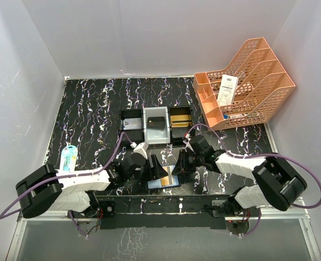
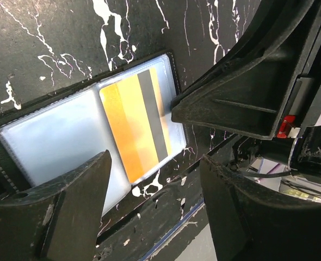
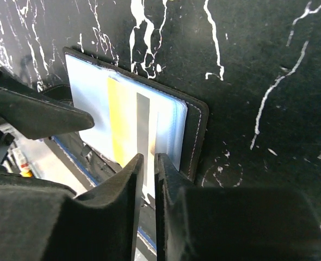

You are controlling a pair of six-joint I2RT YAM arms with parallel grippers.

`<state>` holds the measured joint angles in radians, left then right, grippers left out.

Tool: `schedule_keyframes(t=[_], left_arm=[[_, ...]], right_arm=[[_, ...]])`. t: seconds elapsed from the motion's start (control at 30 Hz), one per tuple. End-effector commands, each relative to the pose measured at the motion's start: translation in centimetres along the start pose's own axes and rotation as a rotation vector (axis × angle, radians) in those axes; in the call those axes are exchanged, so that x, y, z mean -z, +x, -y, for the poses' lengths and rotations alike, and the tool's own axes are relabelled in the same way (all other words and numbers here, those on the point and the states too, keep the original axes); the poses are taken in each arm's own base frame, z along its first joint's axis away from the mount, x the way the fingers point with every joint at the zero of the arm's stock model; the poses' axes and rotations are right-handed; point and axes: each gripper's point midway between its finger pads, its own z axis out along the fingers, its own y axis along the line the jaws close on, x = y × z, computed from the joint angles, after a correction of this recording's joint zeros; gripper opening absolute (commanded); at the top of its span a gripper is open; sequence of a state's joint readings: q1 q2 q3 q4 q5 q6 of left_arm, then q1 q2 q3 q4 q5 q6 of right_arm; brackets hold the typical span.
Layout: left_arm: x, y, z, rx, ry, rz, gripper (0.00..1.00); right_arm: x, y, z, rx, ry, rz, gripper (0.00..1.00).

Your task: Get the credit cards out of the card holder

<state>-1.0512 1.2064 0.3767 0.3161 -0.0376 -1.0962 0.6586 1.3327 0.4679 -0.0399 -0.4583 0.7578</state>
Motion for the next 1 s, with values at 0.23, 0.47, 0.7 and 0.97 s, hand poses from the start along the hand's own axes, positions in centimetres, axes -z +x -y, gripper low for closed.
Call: schedule_keyframes(t=[0.23,0.47,0.7,0.97], left_arm=[[-1.0,0.4,-1.5,-0.005,-0.098,-0.024,0.59],[-1.5,1.2,-2.7,0.010,-0.136,-0.050,0.48],[-1.8,1.5,-2.9,0.044,-0.121,-0.044,0.39],[-1.4,0.8,-2.0,0.067,-0.048,0.002,0.29]], right_arm=[[-1.3,-0.3,2.1,-0.021,0.083,0.015,0.11],[-1.7,0.7,2.9,-0.039,0.090,-0.012,0.11],[-1.7,0.9,2.9,-0.039,0.087,-0.019,0.11],[-1.7,1.3,3.1,-0.035,0.086,-0.030,0.10]])
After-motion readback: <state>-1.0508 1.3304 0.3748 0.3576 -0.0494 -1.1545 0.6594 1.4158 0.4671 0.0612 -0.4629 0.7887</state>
